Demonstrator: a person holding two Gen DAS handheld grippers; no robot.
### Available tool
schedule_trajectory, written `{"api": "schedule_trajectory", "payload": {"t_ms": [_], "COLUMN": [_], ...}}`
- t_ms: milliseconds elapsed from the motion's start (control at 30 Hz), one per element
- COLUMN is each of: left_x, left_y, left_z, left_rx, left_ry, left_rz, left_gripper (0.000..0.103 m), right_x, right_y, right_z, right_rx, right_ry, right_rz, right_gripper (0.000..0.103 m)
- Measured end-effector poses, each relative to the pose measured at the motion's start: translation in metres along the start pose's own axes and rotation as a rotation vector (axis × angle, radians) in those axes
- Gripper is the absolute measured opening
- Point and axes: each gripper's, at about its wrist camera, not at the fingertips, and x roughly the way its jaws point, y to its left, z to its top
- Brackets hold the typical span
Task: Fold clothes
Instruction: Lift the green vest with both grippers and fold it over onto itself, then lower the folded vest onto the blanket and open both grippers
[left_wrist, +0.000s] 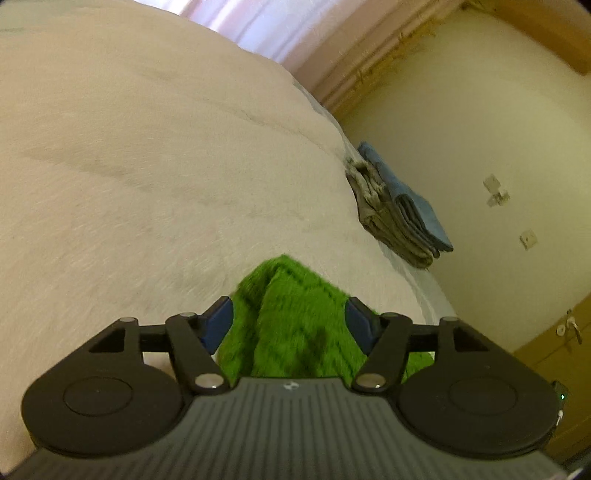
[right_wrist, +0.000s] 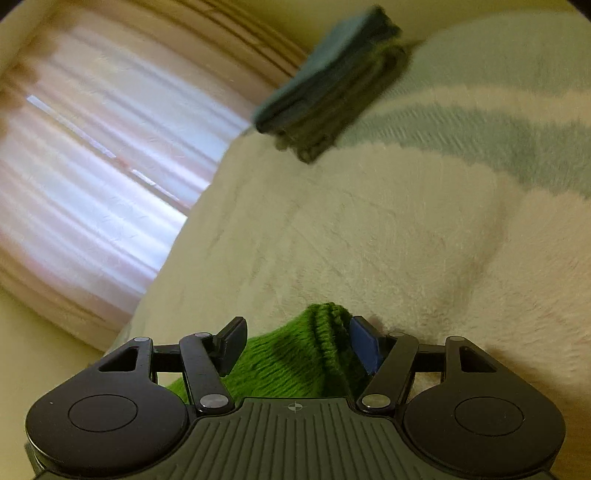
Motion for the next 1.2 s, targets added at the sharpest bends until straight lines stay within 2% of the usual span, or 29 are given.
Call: {"api": "schedule_trajectory", "payload": {"t_ms": [33,67,100,133,200,267,400,500,633,767,833,933,1000,1067,1200], "left_x": [0.009,0.017,0.022,0.025,0.022,0.021,0.033,0.027,0.01,-0.004,0.006,0.029,0.042,0.044,0.015], "left_y": [0.003,0.007,0.01,0.013,0.01,0.008,0.006,-0.016,-0.034,-0.046,-0.055,-0.056,-0.047,-0.03,-0.025], "left_z": [0.002,0.004,0.005,0.005,0.002,-0.003,-0.021,-0.036,-0.029,-0.015,-0.017,-0.031,-0.041,-0.048,-0.045], "left_rx": [-0.014,-0.032,-0.04,-0.046,0.043,0.143,0.28,0.396,0.384,0.345,0.384,0.455,0.478,0.454,0.402], "left_ry": [0.02,0.042,0.047,0.046,0.011,-0.022,-0.046,-0.09,-0.124,-0.185,-0.149,-0.087,-0.067,-0.082,-0.115], "left_rz": [-0.015,-0.034,-0.055,-0.076,-0.096,-0.078,0.041,0.125,0.125,0.088,0.095,0.154,0.191,0.193,0.181], "left_gripper": [0.04,0.027,0.017,0.014,0.013,0.013,0.014,0.015,0.017,0.017,0.017,0.017,0.012,0.004,0.002], "right_x": [0.005,0.004,0.002,0.001,-0.005,-0.001,0.008,0.002,-0.016,-0.004,0.014,0.037,0.032,0.016,-0.024], "right_y": [-0.002,-0.003,-0.004,-0.005,-0.003,-0.003,0.017,0.029,0.053,0.072,0.073,0.05,0.038,0.041,0.049], "right_z": [-0.001,-0.003,-0.005,-0.007,-0.016,-0.027,-0.044,-0.038,-0.031,-0.041,-0.052,-0.063,-0.06,-0.054,-0.052], "right_rx": [0.002,-0.022,-0.046,-0.071,-0.14,-0.182,-0.343,-0.368,-0.445,-0.553,-0.61,-0.628,-0.584,-0.561,-0.55], "right_ry": [0.009,-0.003,-0.015,-0.028,-0.07,-0.095,-0.129,-0.121,-0.208,-0.139,-0.075,-0.016,-0.021,-0.019,-0.069], "right_rz": [-0.01,-0.013,-0.016,-0.022,-0.083,-0.151,-0.287,-0.343,-0.317,-0.197,-0.203,-0.299,-0.264,-0.276,-0.266], "right_gripper": [0.023,0.017,0.014,0.012,0.01,0.01,0.01,0.015,0.016,0.016,0.016,0.016,0.016,0.016,0.016]}}
